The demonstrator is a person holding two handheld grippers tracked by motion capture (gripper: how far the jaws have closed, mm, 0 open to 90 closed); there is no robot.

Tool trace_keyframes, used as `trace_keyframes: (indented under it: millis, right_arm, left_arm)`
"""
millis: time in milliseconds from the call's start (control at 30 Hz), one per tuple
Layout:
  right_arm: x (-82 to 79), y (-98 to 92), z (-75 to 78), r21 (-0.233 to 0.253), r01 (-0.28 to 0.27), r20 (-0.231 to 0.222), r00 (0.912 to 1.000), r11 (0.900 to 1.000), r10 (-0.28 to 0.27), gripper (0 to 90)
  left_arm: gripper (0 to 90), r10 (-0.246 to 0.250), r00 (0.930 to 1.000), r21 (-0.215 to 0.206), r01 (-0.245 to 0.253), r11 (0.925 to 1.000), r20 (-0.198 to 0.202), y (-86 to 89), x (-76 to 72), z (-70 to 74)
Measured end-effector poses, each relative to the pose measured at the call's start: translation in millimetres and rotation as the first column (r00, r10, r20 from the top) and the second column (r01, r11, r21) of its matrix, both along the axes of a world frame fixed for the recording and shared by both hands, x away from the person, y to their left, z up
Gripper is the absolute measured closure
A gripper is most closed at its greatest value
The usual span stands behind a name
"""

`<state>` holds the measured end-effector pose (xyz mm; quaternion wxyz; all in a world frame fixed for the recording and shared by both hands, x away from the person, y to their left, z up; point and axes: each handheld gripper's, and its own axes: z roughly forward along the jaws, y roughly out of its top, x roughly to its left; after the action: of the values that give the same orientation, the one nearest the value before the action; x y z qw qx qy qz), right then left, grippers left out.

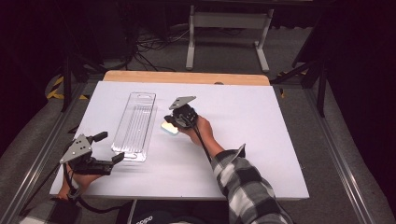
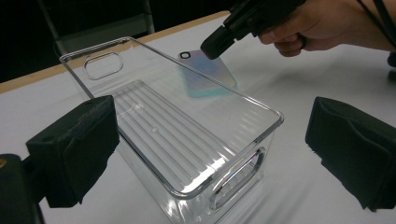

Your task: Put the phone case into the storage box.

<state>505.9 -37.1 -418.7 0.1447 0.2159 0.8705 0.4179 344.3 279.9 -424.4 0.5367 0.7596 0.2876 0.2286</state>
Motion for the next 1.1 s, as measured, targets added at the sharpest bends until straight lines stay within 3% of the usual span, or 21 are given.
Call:
trace_keyframes:
  millis: [67, 333, 433, 533, 767, 867, 1100]
  right_arm:
    - [9.0, 7.7, -3.2, -0.004, 0.006, -0.031, 0.9995, 1.0, -0.006, 90.0]
    - [27.6, 33.0, -18.7, -0.088, 0.017, -0.035, 0.9992, 0.996, -0.02, 90.0]
    - [29.4, 38.8, -22.8, -0.115, 0.023, -0.047, 0.9985, 0.993, -0.028, 90.0]
    - [30.3, 45.9, -29.2, -0.177, 0.011, -0.048, 0.9986, 0.984, -0.019, 90.0]
    - [28.8, 40.5, -29.5, -0.186, 0.004, -0.119, 0.9925, 0.983, -0.026, 90.0]
    - [23.4, 32.9, -28.2, -0.181, -0.025, -0.15, 0.9888, 0.983, -0.003, 90.0]
    - [5.3, 9.3, -25.4, -0.192, -0.017, -0.172, 0.985, 0.981, -0.017, 90.0]
  left_arm:
    - [3.5, -0.002, 1.0, 0.002, 0.002, 1.0, 0.001, 1.1, -0.3, -0.5]
    - [3.6, 0.018, 0.9998, 0.005, -0.018, 0.9998, 0.004, 6.0, -4.2, -2.6]
    - [3.7, 0.019, 0.9998, -0.018, -0.019, 0.9997, 0.003, 7.0, -6.9, -2.9]
    - [3.7, 0.016, 0.9999, -0.003, -0.016, 0.9999, 0.004, 7.2, -7.5, -2.2]
    - [4.3, 0.003, 0.9998, -0.003, -0.003, 1.0, 0.021, 6.9, -5.7, -1.8]
    - [4.3, 0.003, 0.9998, 0.0, -0.003, 1.0, 0.018, 6.0, -5.4, -2.1]
    - [5.0, -0.005, 0.9998, 0.012, 0.004, 0.9999, 0.02, 2.8, -7.8, -0.5]
